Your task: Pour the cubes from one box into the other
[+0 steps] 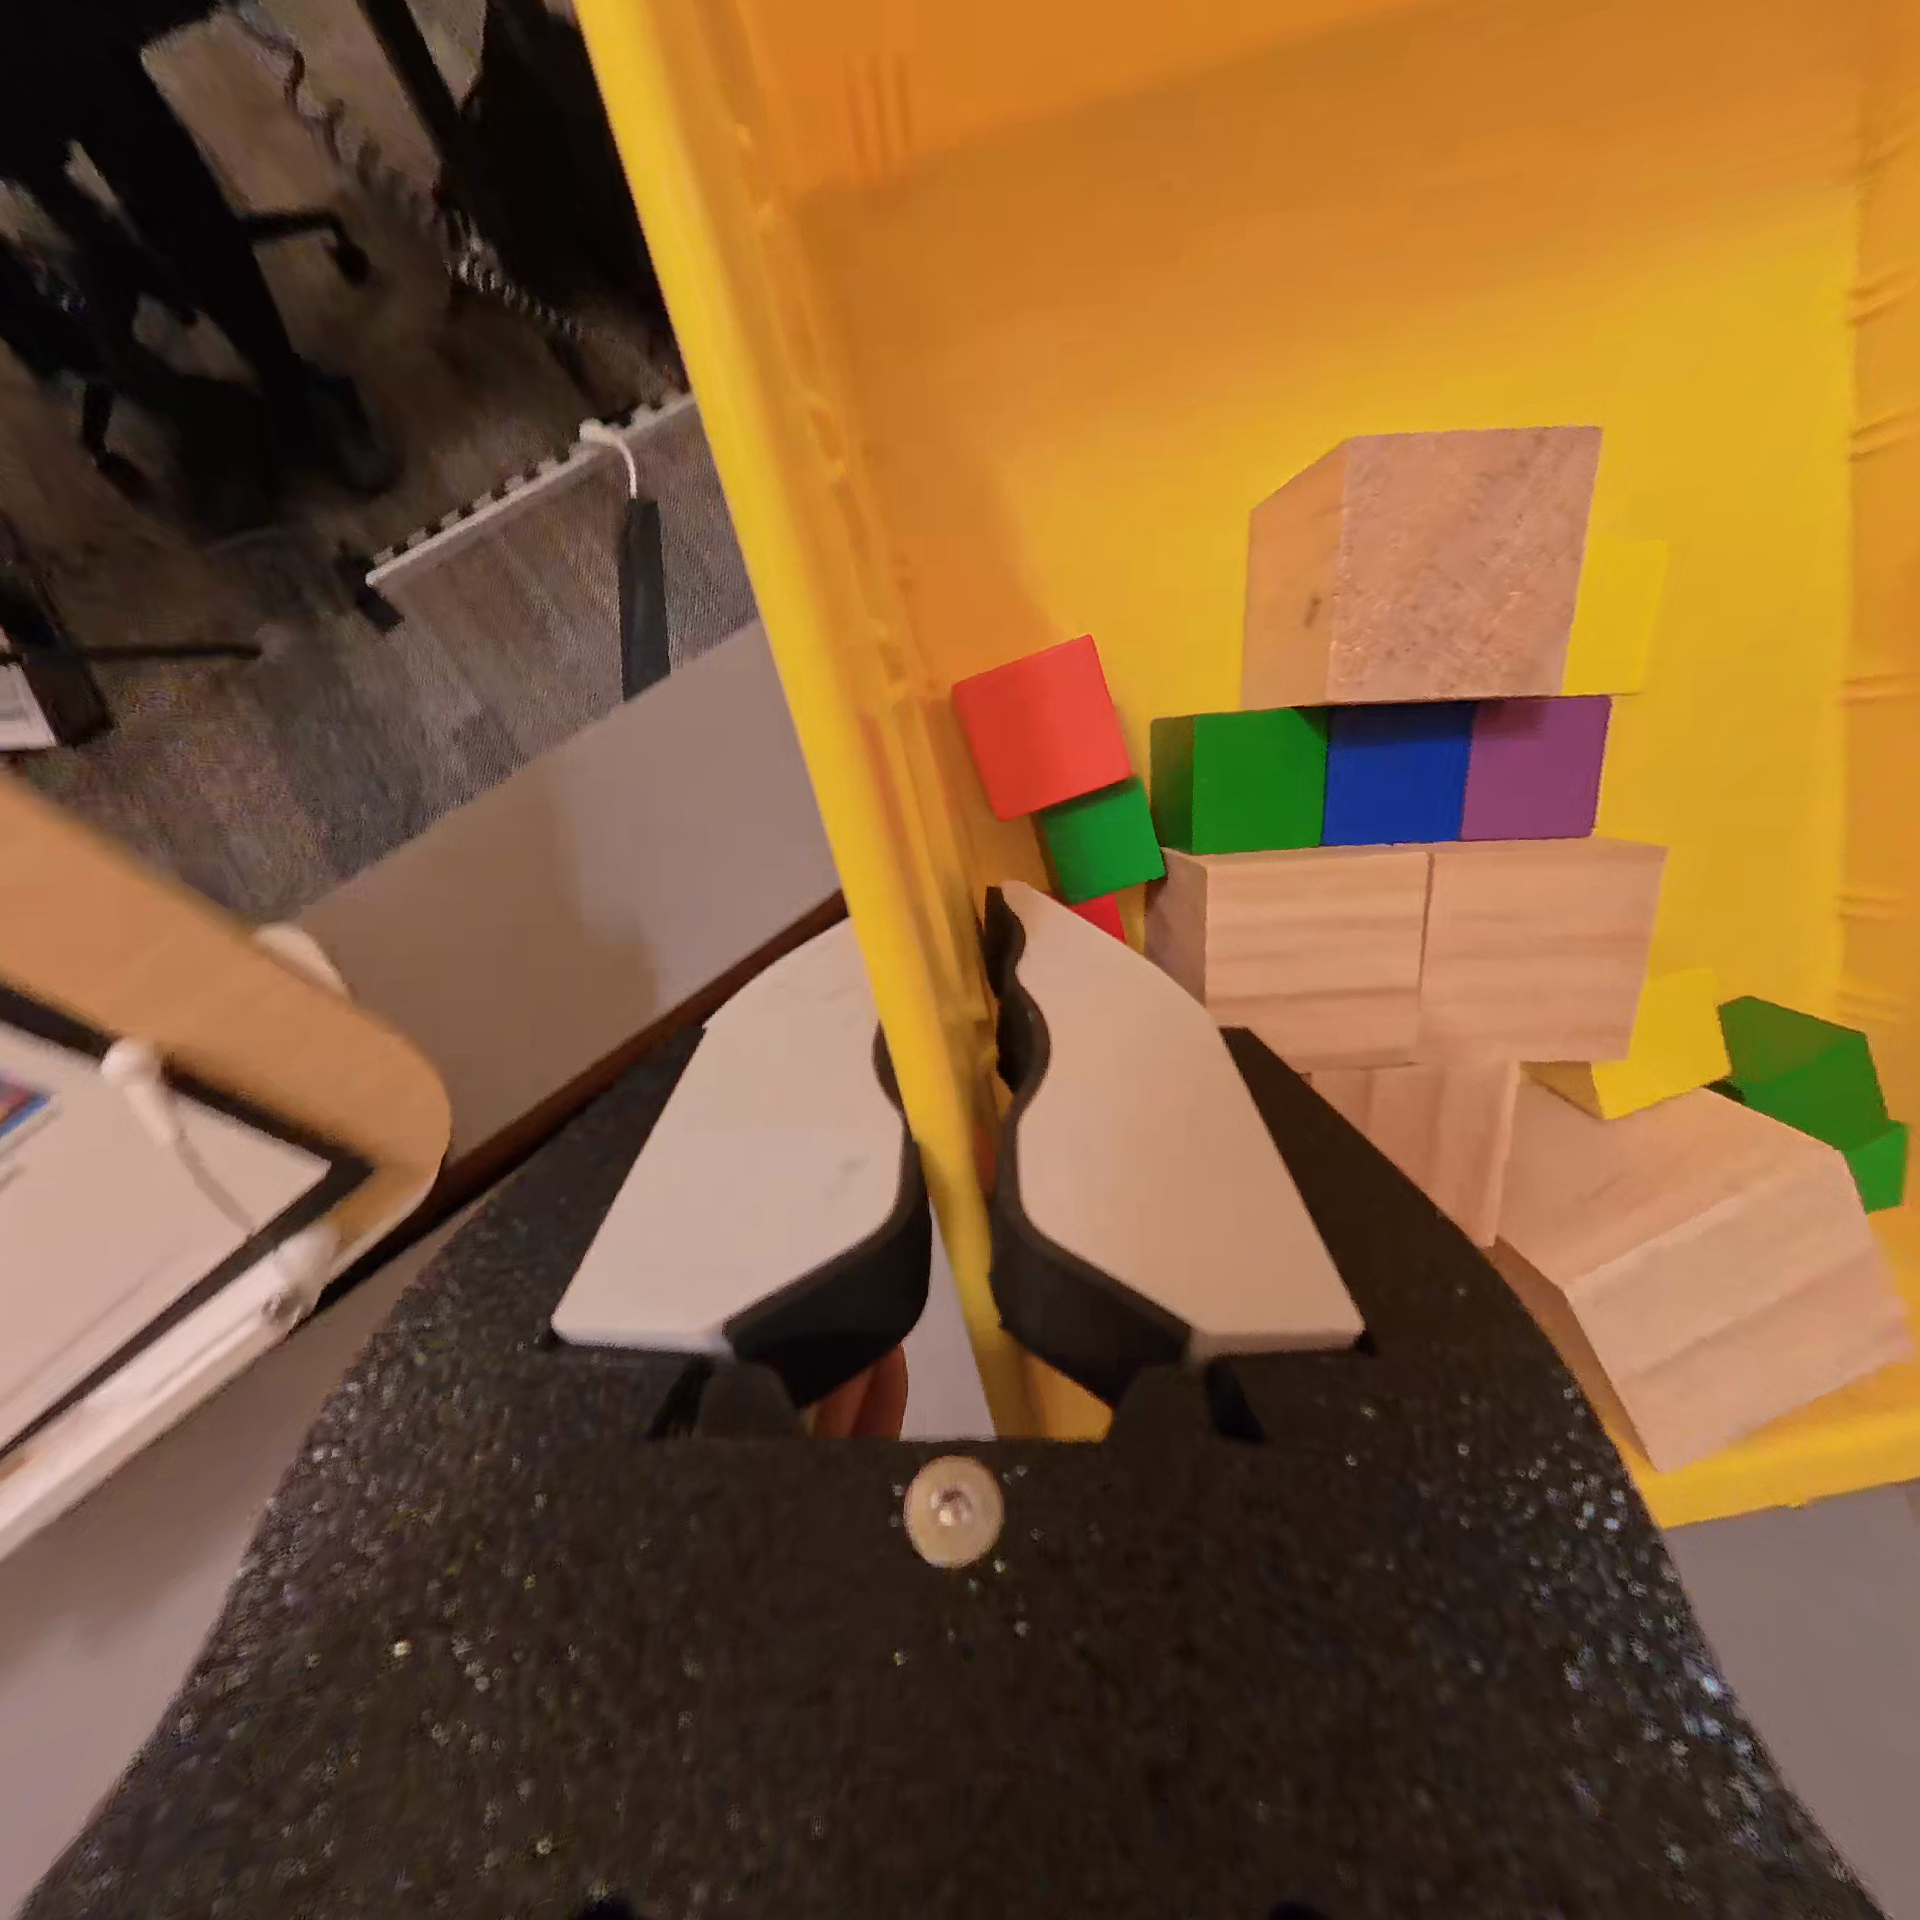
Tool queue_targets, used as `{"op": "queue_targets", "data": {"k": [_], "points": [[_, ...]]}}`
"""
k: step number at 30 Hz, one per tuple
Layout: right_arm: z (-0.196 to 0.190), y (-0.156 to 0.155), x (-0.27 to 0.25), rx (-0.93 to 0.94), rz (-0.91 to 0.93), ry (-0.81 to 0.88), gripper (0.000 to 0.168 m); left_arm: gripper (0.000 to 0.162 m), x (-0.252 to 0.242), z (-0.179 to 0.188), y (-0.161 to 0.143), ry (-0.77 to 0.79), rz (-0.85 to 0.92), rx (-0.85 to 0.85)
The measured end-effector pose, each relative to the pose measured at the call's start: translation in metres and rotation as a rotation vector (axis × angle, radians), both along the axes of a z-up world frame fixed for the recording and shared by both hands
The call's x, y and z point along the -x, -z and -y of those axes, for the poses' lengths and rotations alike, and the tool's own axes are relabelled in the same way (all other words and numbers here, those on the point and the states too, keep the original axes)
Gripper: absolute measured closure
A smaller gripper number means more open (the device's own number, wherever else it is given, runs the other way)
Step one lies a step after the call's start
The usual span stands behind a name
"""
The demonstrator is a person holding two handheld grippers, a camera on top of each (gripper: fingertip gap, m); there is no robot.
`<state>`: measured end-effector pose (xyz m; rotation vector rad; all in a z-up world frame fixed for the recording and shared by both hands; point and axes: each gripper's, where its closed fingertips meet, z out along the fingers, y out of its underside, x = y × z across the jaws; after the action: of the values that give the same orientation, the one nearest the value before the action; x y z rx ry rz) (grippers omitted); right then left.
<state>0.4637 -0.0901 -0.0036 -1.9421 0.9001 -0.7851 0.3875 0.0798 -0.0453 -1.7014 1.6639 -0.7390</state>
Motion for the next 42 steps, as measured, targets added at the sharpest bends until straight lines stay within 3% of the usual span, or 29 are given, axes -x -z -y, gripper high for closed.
{"op": "queue_targets", "data": {"k": [8,17,24,32,42], "points": [[0.032,0.000,-0.047,-0.132,0.157,0.114,0.154,0.157,-0.071,0.026,0.003,0.011,0.204,-0.009],[0.042,-0.007,-0.060,-0.211,0.347,0.190,0.155,0.157,-0.116,0.031,-0.001,0.126,0.431,-0.030],[0.026,-0.020,-0.064,-0.267,0.467,0.158,0.154,0.157,-0.129,0.017,-0.009,0.129,0.576,-0.011],[0.019,-0.017,-0.068,-0.398,0.538,0.150,0.156,0.157,-0.130,0.005,-0.020,0.114,0.690,-0.103],[0.018,-0.018,-0.060,-0.401,0.590,0.149,0.155,0.157,-0.132,0.005,-0.017,0.131,0.761,-0.090]]}}
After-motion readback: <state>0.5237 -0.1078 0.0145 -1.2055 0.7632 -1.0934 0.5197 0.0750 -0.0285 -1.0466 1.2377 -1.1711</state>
